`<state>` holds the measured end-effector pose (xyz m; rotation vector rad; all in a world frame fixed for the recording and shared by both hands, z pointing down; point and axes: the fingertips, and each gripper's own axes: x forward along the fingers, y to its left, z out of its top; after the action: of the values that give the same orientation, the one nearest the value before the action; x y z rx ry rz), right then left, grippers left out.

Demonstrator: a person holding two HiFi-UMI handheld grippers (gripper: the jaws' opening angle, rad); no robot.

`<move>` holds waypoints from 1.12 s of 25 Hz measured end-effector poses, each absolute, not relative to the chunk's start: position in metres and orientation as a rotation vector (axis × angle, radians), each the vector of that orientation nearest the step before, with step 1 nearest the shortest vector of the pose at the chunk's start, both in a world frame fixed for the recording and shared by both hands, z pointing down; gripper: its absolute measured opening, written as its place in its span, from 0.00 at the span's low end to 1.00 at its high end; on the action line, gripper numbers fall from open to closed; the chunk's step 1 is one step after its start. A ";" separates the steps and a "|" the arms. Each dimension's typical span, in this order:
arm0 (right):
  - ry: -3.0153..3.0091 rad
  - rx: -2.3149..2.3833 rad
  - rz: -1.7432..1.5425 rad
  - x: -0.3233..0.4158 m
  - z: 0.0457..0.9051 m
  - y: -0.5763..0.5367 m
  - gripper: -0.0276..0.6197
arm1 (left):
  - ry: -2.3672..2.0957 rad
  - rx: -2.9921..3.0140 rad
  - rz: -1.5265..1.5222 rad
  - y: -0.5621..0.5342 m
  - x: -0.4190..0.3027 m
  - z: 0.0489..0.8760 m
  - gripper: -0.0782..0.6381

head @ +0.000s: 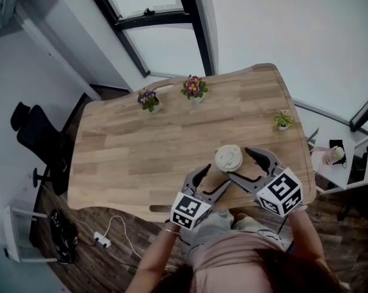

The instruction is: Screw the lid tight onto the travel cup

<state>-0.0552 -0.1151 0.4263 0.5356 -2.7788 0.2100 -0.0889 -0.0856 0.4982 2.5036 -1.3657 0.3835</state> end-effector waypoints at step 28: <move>-2.613 0.189 0.319 -0.083 0.504 -0.139 0.65 | -0.957 2.598 0.608 -0.127 -0.075 0.587 0.61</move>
<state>-0.0829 -0.1395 0.5039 0.1888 -2.6127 0.3194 -0.0749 -0.1270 0.5872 2.5983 -0.9566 0.6079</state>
